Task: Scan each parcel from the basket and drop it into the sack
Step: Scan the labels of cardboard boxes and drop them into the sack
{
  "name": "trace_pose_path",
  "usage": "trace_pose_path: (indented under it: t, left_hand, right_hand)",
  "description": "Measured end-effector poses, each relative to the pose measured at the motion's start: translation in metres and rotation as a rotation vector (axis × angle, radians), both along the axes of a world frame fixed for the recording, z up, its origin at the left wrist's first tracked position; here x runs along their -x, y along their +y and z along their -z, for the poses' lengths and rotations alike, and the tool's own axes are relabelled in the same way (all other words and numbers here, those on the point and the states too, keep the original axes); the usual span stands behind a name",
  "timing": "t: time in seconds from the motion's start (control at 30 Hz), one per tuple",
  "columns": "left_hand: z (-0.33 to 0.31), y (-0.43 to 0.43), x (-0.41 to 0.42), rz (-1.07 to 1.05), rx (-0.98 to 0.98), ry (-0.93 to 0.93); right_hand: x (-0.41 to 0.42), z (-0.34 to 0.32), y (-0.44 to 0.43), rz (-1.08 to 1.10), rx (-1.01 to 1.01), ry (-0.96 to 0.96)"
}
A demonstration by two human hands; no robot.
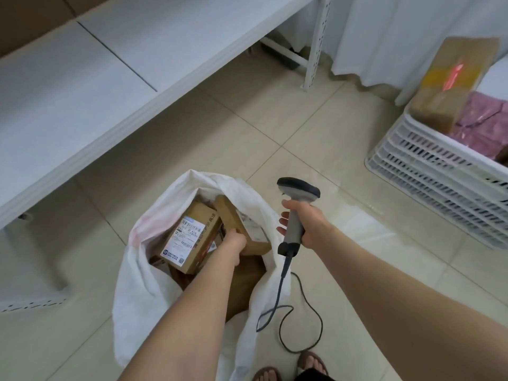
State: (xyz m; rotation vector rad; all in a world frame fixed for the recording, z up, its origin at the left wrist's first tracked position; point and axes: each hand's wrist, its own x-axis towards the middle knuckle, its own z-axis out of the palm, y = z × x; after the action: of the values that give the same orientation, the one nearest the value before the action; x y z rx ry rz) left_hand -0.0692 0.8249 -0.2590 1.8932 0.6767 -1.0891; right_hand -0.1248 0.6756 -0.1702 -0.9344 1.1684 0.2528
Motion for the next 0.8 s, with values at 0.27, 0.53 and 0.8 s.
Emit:
trace_pose_path:
  t: [0.27,0.53,0.8]
  left_hand:
    - [-0.081,-0.007,-0.016,0.043,-0.033,-0.115]
    - [-0.268,-0.065,-0.014,0.149,0.072,-0.206]
    - [-0.398,-0.15,0.02,0.345,0.135,-0.313]
  right_hand:
    - [0.016,-0.059,-0.006,0.032,-0.02,-0.021]
    - [0.044,-0.205,-0.019,0.165,-0.042,-0.087]
    - [0.093,-0.321,-0.07,0.368,-0.017,-0.204]
